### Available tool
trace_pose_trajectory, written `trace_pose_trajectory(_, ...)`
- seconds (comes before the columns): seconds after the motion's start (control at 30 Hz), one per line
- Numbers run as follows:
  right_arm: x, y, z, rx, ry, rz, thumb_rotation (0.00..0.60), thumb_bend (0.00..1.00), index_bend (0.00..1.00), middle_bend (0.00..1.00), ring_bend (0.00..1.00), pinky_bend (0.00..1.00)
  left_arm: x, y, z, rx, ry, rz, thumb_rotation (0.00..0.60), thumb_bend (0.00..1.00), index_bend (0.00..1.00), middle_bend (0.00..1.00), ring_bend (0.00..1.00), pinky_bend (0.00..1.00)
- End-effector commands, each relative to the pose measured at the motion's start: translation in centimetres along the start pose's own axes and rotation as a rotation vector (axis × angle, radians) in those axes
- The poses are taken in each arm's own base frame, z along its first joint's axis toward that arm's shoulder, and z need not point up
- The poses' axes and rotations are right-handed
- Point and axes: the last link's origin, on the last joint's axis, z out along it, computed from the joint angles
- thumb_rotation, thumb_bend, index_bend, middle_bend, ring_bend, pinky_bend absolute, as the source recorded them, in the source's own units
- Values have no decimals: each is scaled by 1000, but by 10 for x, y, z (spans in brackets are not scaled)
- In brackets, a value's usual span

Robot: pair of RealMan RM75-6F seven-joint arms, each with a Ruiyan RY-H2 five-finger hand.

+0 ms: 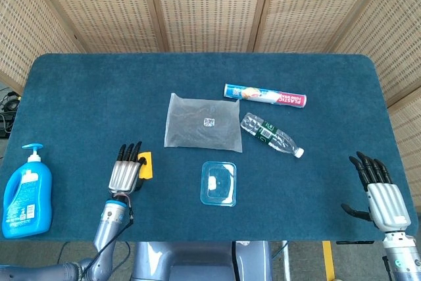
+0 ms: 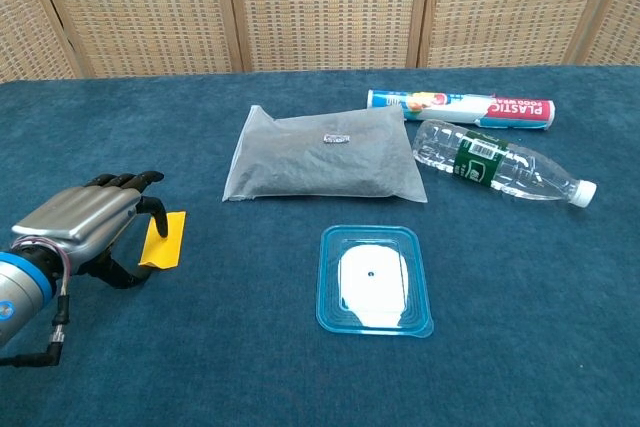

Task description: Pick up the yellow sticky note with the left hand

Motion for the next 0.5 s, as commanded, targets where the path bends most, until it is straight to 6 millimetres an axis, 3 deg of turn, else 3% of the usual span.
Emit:
trace_pose_trajectory(0.03,0,0,0,1,0,-1,600,0,0,0,0,0,0,0,-1,-2,-4,-1,600,271,496,0,0,0)
trace_pose_trajectory(0.5,0,0,0,2,0,-2,600,0,0,0,0,0,2,-1,-1,-8,-12,-6,600,351,518,0,0,0)
